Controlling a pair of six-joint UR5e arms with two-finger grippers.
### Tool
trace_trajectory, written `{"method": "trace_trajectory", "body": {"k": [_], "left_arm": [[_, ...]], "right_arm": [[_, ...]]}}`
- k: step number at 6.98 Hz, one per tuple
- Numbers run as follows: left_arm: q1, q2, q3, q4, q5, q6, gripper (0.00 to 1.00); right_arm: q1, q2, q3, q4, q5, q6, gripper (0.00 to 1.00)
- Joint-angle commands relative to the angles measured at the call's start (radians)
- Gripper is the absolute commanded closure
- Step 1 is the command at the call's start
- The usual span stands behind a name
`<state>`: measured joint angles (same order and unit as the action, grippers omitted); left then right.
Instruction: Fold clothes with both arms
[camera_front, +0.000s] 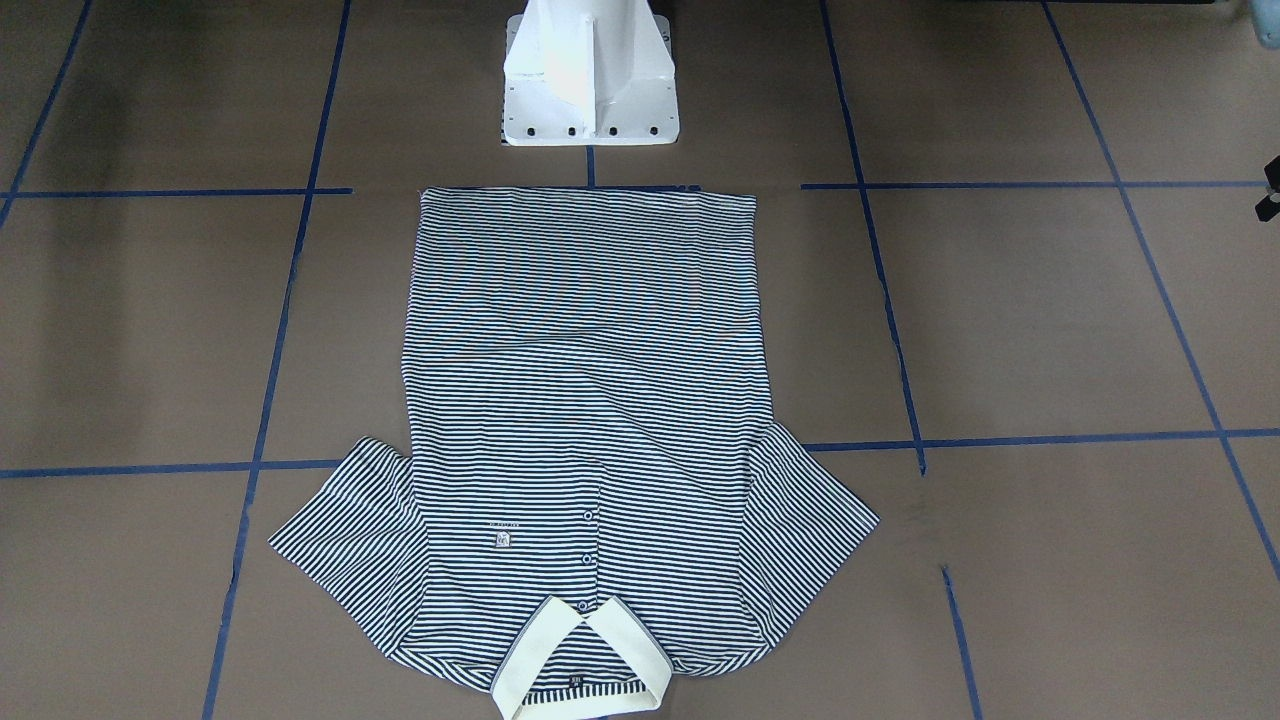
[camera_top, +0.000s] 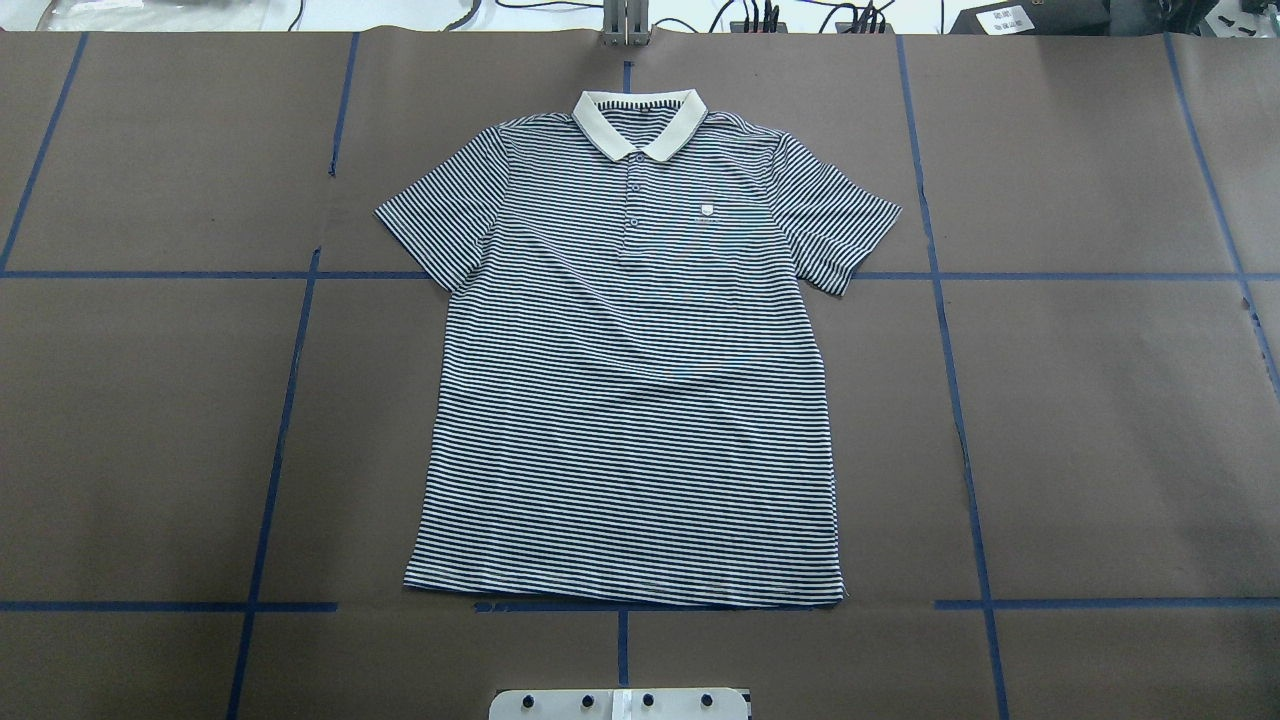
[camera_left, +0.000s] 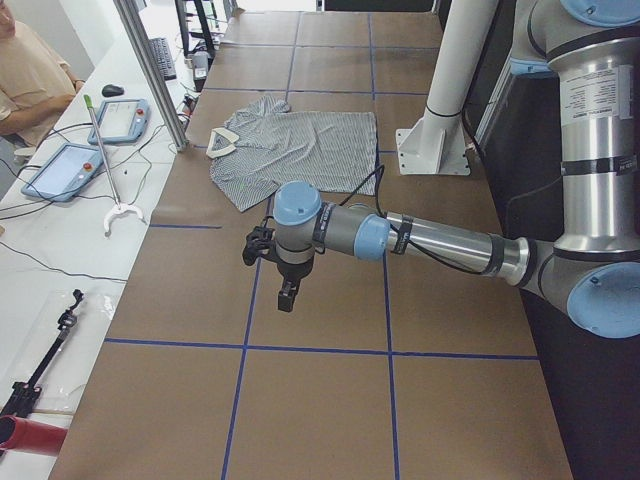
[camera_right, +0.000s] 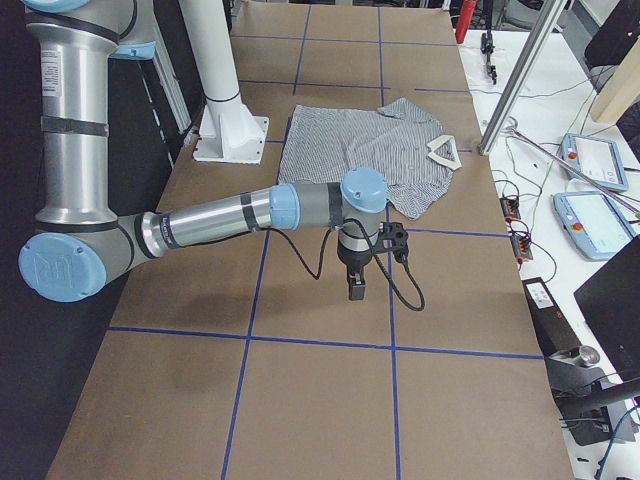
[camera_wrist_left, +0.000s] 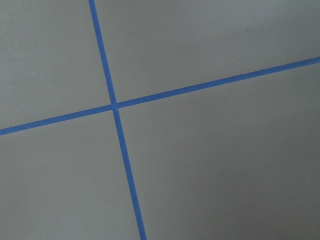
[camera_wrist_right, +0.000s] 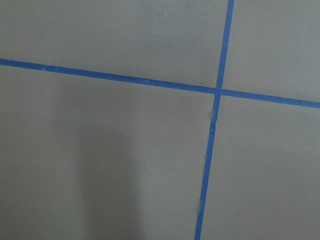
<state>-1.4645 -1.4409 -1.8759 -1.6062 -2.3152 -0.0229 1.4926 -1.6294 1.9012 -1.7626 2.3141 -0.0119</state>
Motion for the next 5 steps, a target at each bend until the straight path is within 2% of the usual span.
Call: {"method": "trace_trajectory", "body": {"k": [1, 2, 3, 4, 5], "left_arm": [[-0.007, -0.007, 0.037, 0.055, -0.007, 0.003, 0.0], [-0.007, -0.012, 0.047, 0.06, -0.009, 0.0, 0.0], [-0.007, -0.01, 0.04, 0.06, -0.009, 0.003, 0.0], [-0.002, -0.015, 0.032, 0.055, -0.01, 0.003, 0.0], [-0.004, -0.018, 0.03, 0.031, -0.036, 0.004, 0.0]], "right_arm": [[-0.008, -0.001, -0.004, 0.002, 0.004, 0.001, 0.0], [-0.069, -0.001, 0.002, 0.008, 0.049, 0.001, 0.0], [-0.113, 0.009, -0.002, 0.067, 0.066, 0.056, 0.0], [-0.196, 0.038, -0.008, 0.181, 0.08, 0.251, 0.0], [-0.262, 0.122, -0.101, 0.303, 0.076, 0.485, 0.0]]}}
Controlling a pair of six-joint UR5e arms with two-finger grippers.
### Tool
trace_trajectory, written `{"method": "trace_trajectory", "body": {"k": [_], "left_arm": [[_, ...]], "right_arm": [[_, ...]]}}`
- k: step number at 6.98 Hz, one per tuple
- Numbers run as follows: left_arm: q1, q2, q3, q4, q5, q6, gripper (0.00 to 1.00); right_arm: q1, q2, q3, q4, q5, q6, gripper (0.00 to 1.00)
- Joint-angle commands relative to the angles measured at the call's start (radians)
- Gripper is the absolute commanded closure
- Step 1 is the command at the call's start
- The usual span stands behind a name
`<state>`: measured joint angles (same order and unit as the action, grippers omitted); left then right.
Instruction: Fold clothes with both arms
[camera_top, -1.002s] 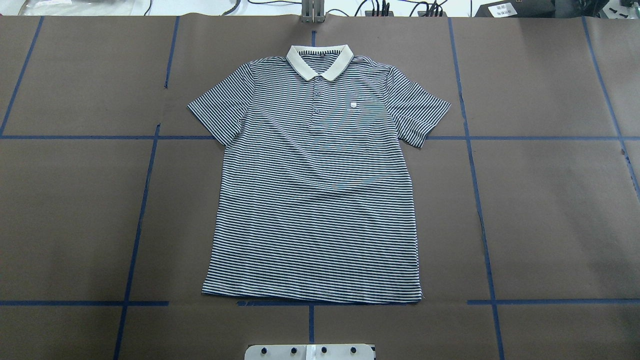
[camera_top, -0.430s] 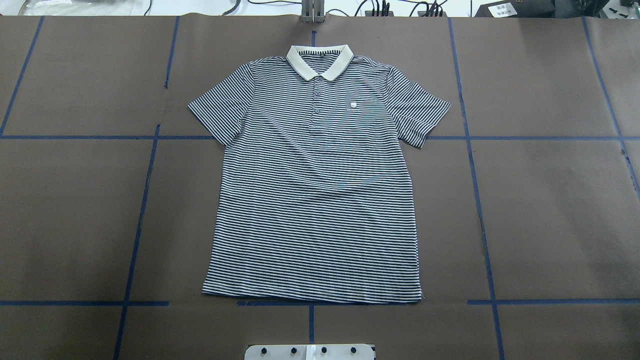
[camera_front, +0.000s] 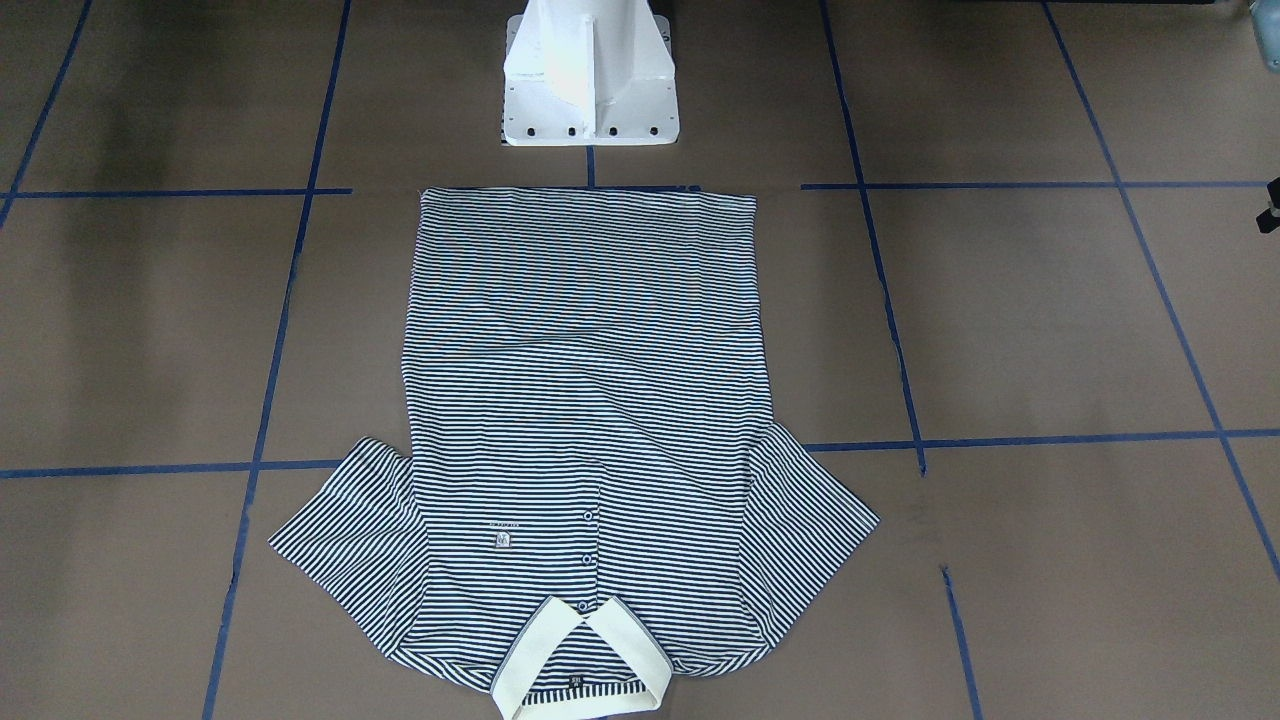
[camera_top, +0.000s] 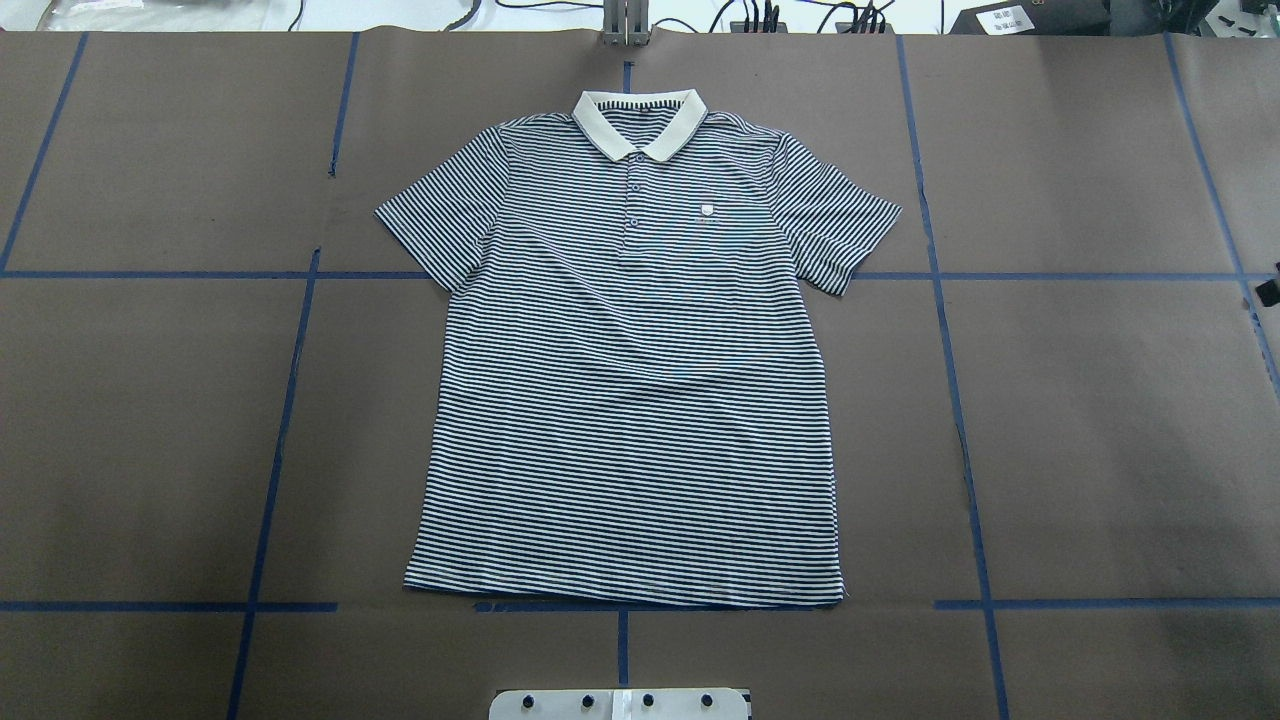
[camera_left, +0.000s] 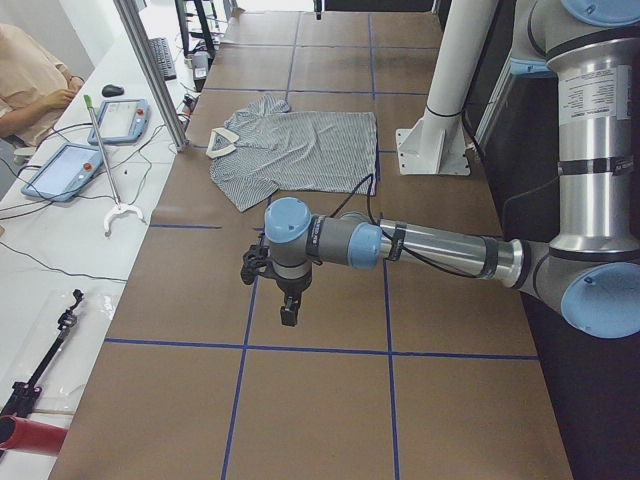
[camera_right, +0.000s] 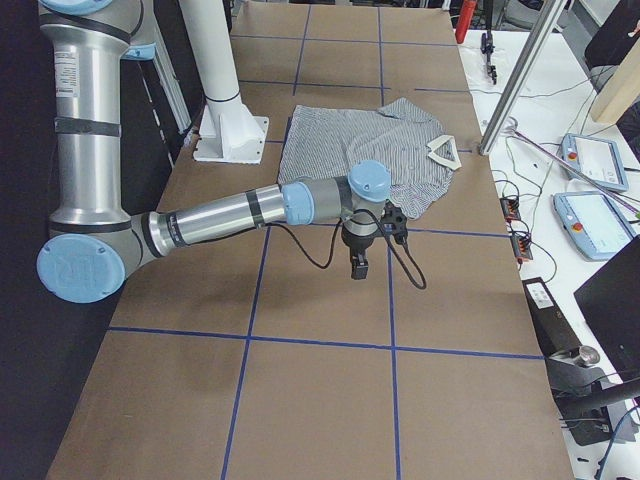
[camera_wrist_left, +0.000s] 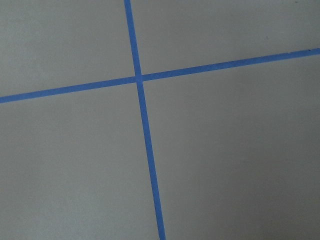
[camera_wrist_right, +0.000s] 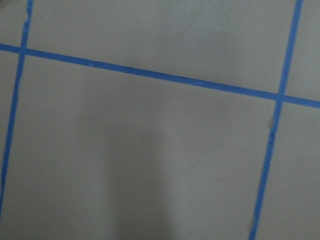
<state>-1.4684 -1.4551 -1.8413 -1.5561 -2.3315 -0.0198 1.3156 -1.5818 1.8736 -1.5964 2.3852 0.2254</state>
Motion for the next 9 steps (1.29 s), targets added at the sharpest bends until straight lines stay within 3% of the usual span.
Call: {"method": "trace_trajectory", "body": {"k": [1, 3, 4, 5, 7, 9], "left_arm": [[-0.001, -0.001, -0.01, -0.034, -0.038, 0.003, 0.0], [-0.001, -0.002, -0.024, -0.062, -0.051, -0.003, 0.0], [-0.001, -0.002, -0.022, -0.068, -0.146, -0.002, 0.0], [-0.003, 0.011, -0.019, -0.112, -0.187, -0.002, 0.0], [-0.003, 0.038, -0.022, -0.169, -0.189, -0.003, 0.0], [-0.003, 0.038, -0.022, -0.171, -0.19, -0.003, 0.0]], "right_arm": [[-0.181, 0.189, -0.222, 0.27, -0.006, 0.448, 0.0], [-0.29, 0.371, -0.42, 0.482, -0.148, 0.755, 0.0], [-0.344, 0.45, -0.512, 0.53, -0.243, 0.847, 0.01], [-0.363, 0.517, -0.574, 0.547, -0.273, 0.952, 0.1], [-0.406, 0.549, -0.642, 0.613, -0.413, 0.997, 0.23], [-0.424, 0.58, -0.684, 0.628, -0.458, 1.019, 0.3]]}}
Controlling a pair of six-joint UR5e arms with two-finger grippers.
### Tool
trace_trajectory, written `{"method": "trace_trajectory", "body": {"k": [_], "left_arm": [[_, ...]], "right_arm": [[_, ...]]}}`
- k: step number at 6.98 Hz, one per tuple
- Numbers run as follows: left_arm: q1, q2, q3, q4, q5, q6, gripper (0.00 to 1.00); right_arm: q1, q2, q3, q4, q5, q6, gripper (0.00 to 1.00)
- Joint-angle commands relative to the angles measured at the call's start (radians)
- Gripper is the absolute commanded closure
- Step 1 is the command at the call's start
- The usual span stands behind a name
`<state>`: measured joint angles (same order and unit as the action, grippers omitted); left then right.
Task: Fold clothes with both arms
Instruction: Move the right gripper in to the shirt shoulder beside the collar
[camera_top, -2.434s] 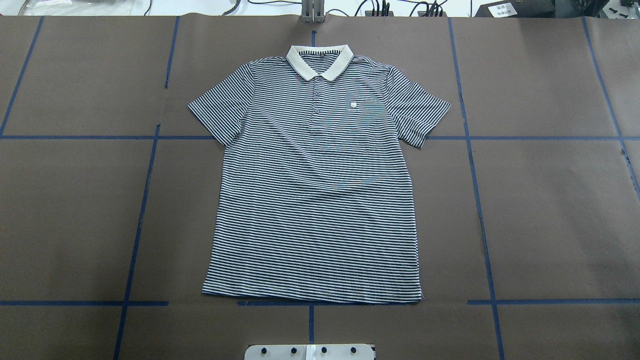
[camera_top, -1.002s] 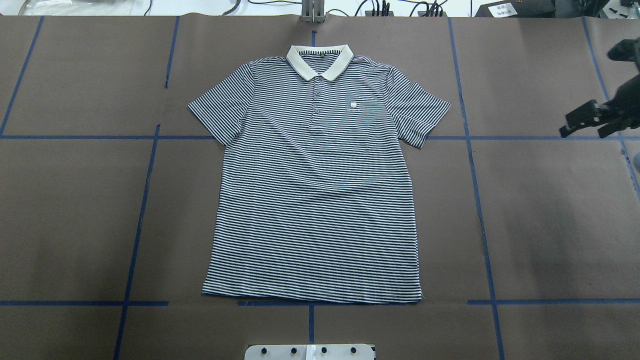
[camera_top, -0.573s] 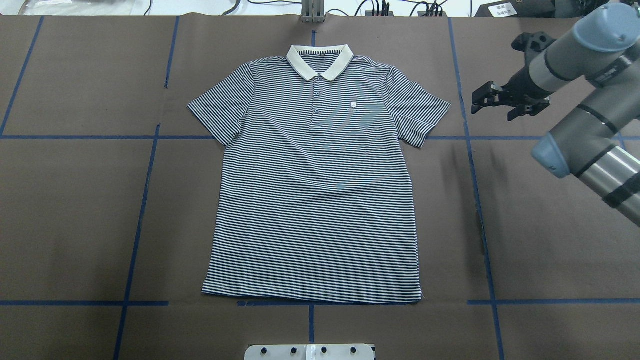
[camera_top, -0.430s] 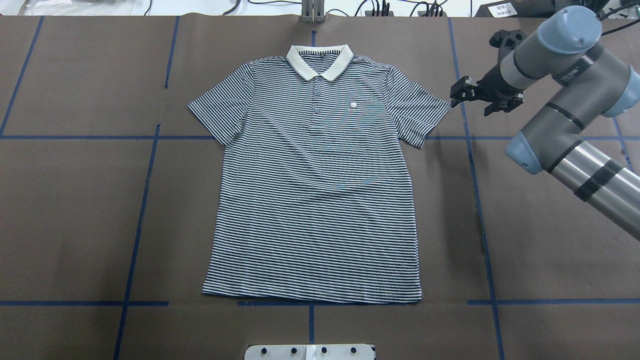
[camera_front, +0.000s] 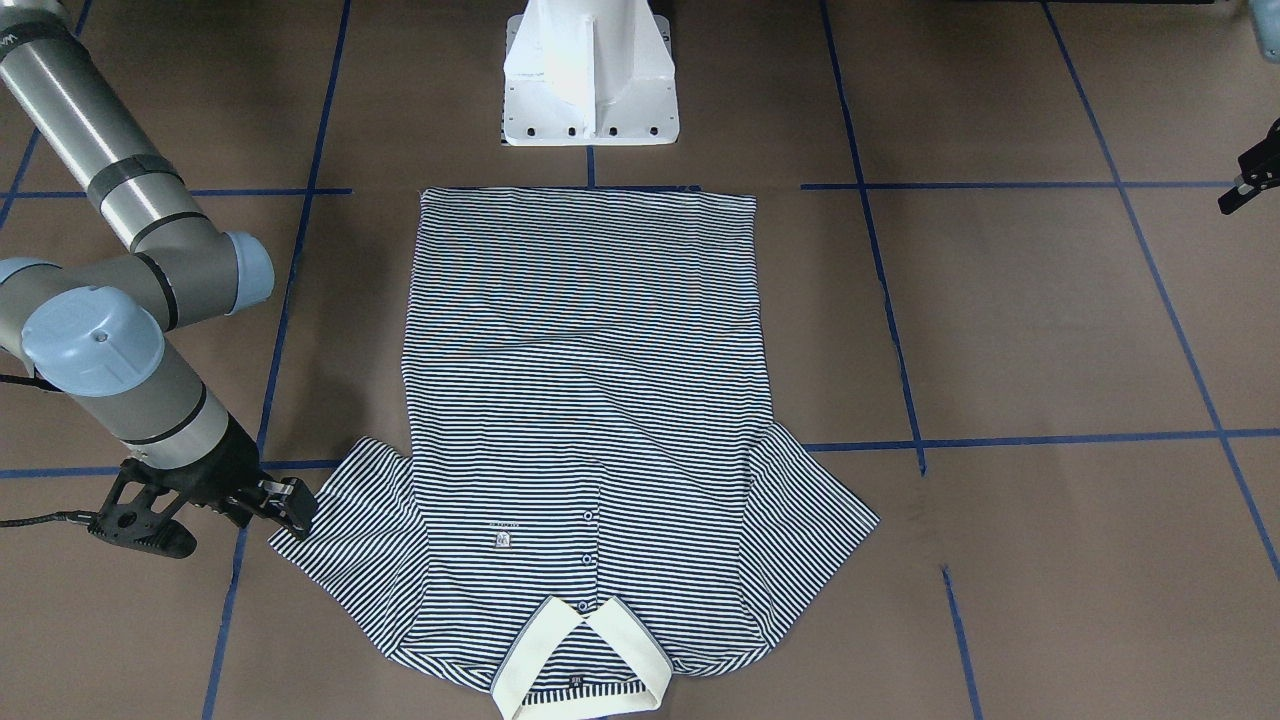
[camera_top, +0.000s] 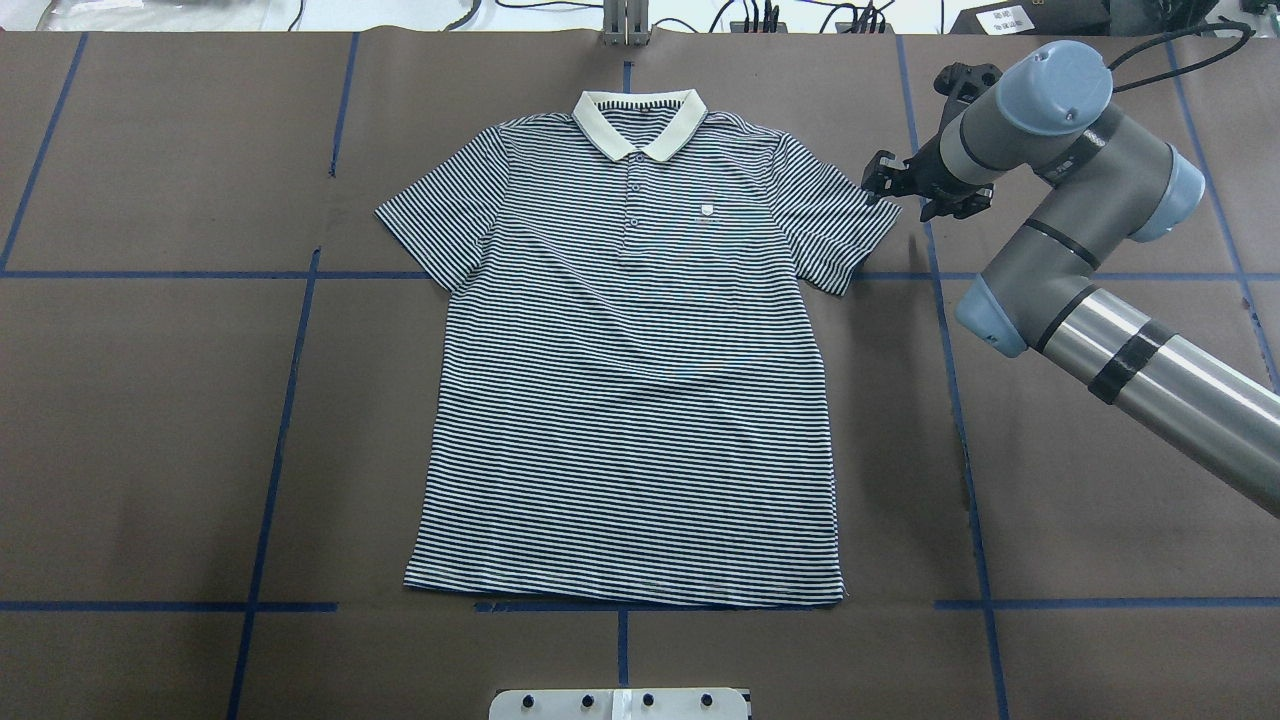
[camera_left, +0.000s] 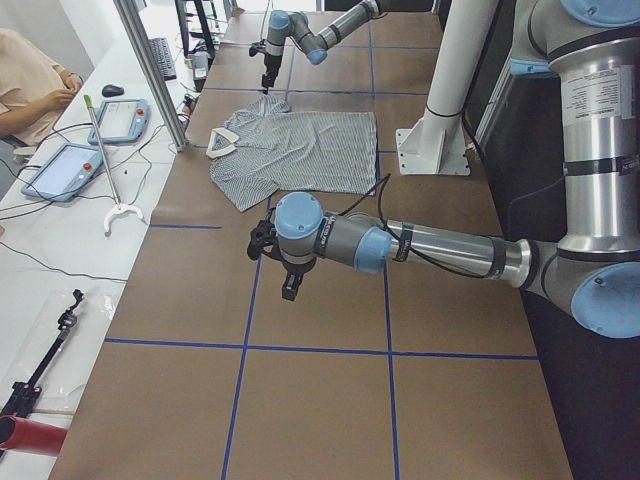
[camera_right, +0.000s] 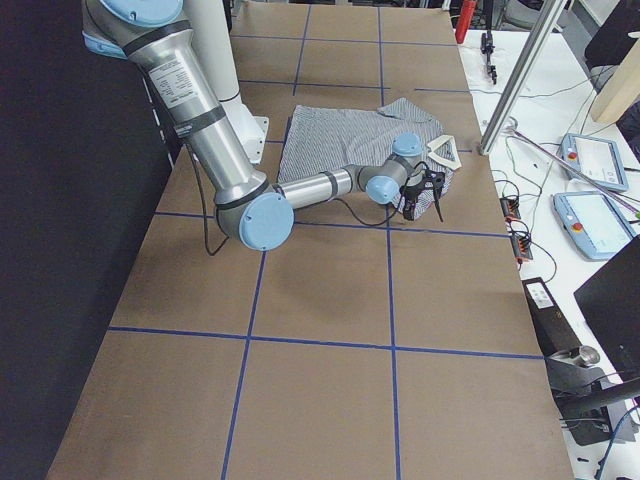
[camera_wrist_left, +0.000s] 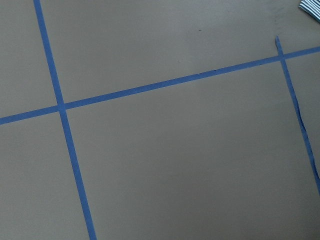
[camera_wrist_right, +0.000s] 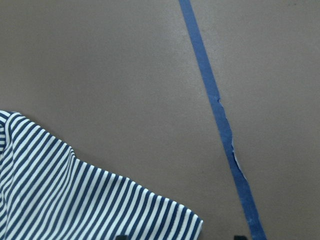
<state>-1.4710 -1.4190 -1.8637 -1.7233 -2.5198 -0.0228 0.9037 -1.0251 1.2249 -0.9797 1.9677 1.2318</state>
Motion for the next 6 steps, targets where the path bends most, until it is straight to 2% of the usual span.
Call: {"method": "trace_trajectory", "body": {"k": [1, 2, 3, 4, 5, 6], "left_arm": [[0.0, 0.002, -0.002, -0.006, -0.002, 0.001, 0.0], [0.0, 0.002, -0.003, -0.007, -0.001, 0.001, 0.0], [0.0, 0.002, -0.005, -0.007, -0.002, 0.001, 0.0], [0.0, 0.002, -0.006, -0.028, -0.001, 0.0, 0.0], [0.0, 0.002, -0.006, -0.032, -0.002, 0.0, 0.0], [0.0, 0.002, -0.006, -0.033, -0.002, 0.0, 0.0]], "right_arm": [[-0.023, 0.043, -0.071, 0.012, -0.061, 0.012, 0.32], [-0.023, 0.042, -0.073, 0.012, -0.064, 0.011, 0.42], [-0.023, 0.039, -0.074, 0.01, -0.067, 0.011, 0.59], [-0.02, 0.036, -0.074, 0.01, -0.066, 0.011, 0.87], [-0.02, 0.036, -0.073, 0.01, -0.066, 0.011, 1.0], [-0.02, 0.034, -0.067, 0.012, -0.064, 0.005, 1.0]]}}
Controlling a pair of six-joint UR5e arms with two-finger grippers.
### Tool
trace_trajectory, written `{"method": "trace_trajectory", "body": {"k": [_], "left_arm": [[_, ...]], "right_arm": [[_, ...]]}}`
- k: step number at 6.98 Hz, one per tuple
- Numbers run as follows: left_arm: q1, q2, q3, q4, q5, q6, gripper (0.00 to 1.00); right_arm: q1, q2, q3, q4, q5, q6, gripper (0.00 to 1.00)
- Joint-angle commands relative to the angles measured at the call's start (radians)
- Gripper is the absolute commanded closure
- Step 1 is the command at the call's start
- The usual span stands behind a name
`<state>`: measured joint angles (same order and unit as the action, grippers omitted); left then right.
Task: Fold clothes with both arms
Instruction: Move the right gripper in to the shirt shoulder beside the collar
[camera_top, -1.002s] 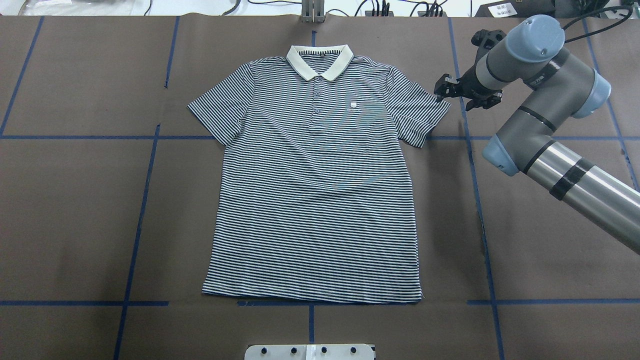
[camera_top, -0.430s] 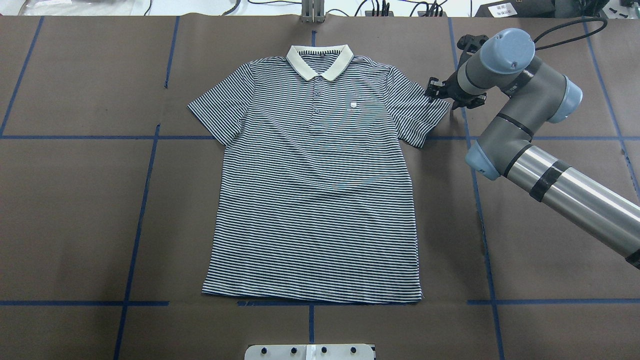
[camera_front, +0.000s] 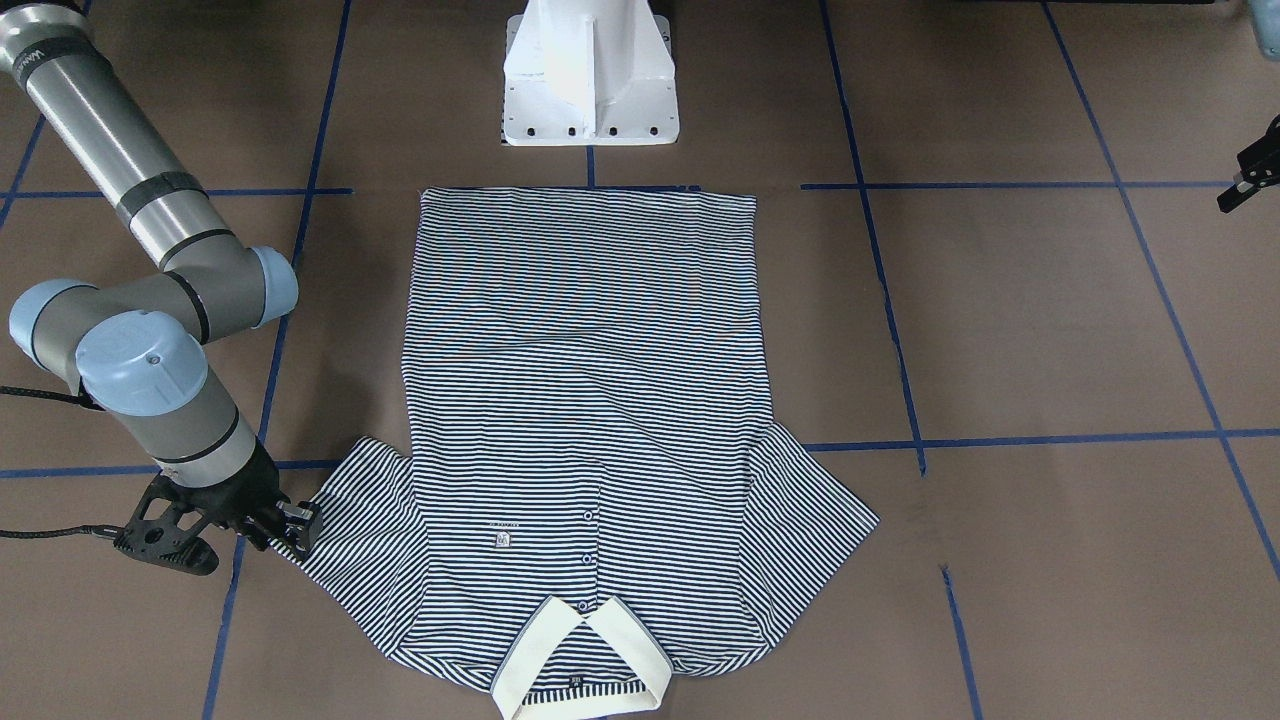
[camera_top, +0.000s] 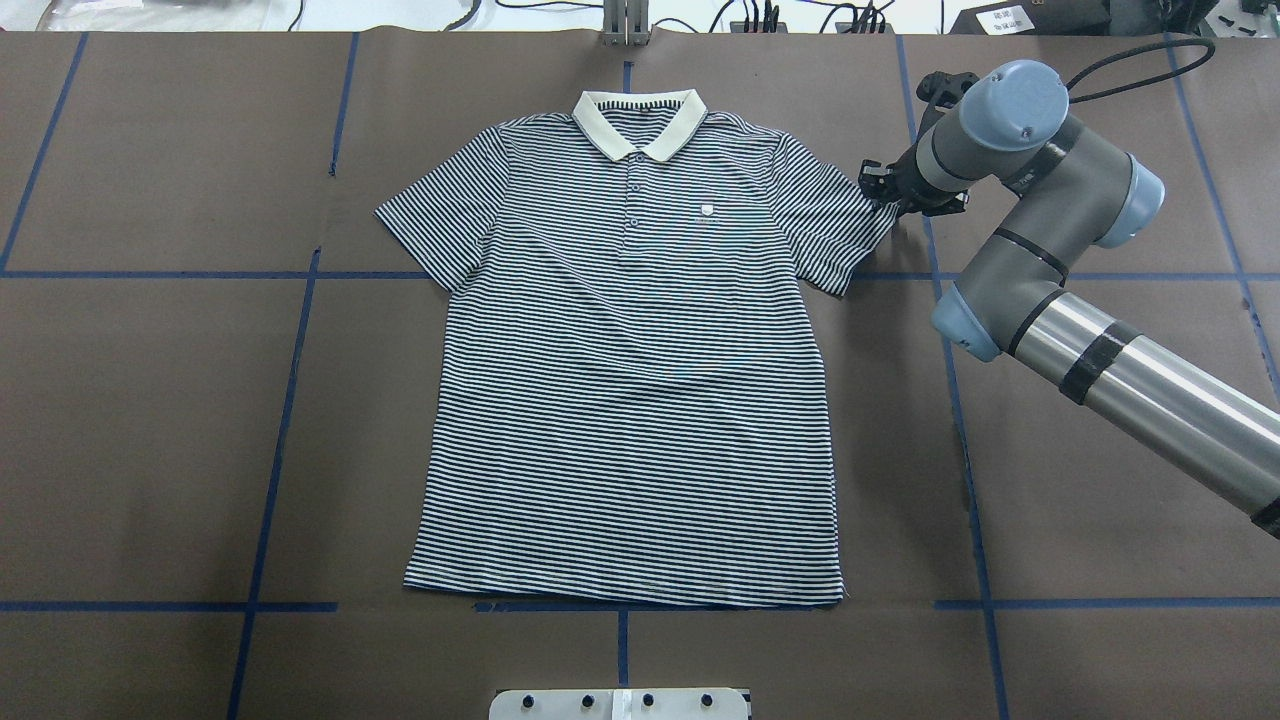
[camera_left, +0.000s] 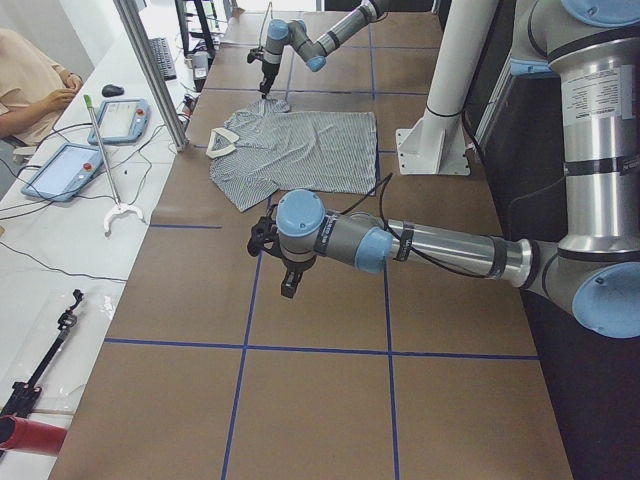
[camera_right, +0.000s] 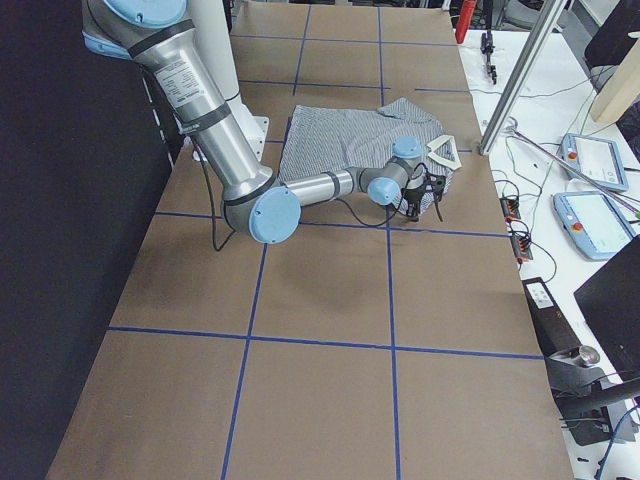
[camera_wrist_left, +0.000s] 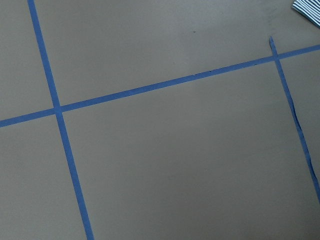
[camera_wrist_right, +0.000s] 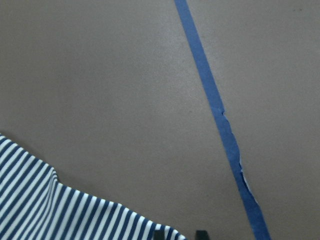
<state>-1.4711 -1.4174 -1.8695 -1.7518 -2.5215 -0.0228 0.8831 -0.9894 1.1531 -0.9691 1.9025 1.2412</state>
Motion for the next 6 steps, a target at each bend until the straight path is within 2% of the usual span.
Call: {"method": "trace_trajectory", "body": {"k": [1, 3, 4, 5, 6], "left_arm": [[0.0, 0.0, -0.003, -0.005, 0.0, 0.0, 0.0], [0.002, 0.0, -0.007, -0.005, -0.002, 0.0, 0.0], [0.0, -0.001, -0.007, -0.005, -0.002, 0.0, 0.0], [0.0, 0.0, -0.007, -0.005, 0.0, 0.001, 0.0], [0.002, 0.0, -0.007, -0.005, 0.0, 0.001, 0.0]], "right_arm": [[0.0, 0.001, 0.019, 0.003, 0.001, 0.001, 1.0], [-0.038, 0.023, 0.078, 0.001, 0.001, 0.076, 1.0], [-0.088, 0.09, 0.056, -0.005, -0.035, 0.181, 1.0], [-0.108, 0.182, -0.02, -0.005, -0.087, 0.245, 1.0], [-0.11, 0.257, -0.094, -0.003, -0.094, 0.266, 1.0]]}}
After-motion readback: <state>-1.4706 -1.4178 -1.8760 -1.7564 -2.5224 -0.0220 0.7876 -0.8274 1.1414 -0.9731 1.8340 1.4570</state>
